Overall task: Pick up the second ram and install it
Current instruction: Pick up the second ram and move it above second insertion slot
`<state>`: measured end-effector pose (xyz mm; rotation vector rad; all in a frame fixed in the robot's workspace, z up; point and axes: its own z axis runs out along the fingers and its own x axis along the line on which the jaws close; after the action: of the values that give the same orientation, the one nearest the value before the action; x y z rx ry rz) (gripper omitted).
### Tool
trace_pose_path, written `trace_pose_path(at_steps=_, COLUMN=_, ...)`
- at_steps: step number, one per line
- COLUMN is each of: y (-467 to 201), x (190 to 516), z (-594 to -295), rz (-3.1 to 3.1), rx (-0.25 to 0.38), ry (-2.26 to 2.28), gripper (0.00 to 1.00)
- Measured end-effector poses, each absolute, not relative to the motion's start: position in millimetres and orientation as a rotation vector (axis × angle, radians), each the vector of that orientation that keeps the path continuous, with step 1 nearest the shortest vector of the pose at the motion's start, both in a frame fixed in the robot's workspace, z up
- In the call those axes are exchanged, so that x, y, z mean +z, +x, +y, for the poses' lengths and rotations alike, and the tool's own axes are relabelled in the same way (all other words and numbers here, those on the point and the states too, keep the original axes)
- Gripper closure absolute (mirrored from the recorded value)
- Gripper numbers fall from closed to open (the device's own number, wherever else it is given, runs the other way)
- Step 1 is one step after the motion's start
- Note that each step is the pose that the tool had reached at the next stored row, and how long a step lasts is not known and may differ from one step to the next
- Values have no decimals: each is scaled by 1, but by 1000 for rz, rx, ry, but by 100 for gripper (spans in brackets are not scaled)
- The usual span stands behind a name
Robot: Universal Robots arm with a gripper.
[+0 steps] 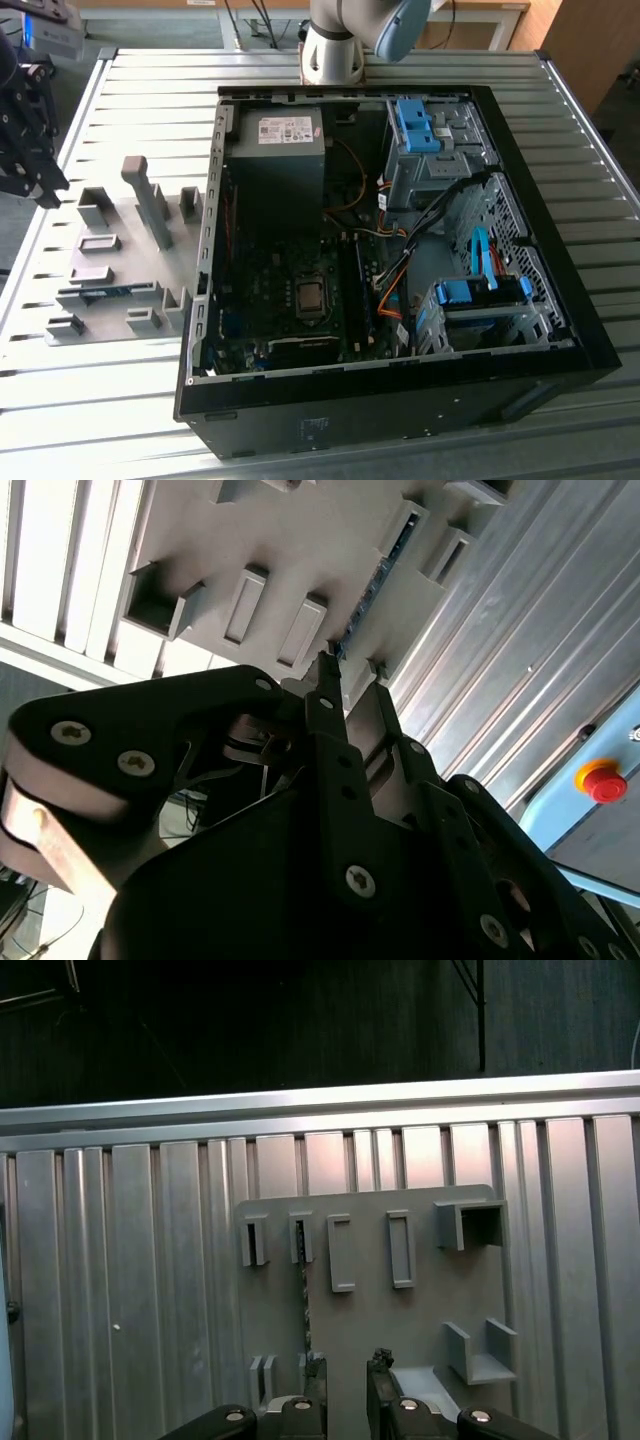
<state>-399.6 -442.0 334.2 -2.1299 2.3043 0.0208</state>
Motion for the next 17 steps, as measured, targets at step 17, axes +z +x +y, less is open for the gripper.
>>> trace_pose_path(at_steps=17, y=-400, x=330, z=-442, rz=2304, rx=21, ry=-2130, gripper=70)
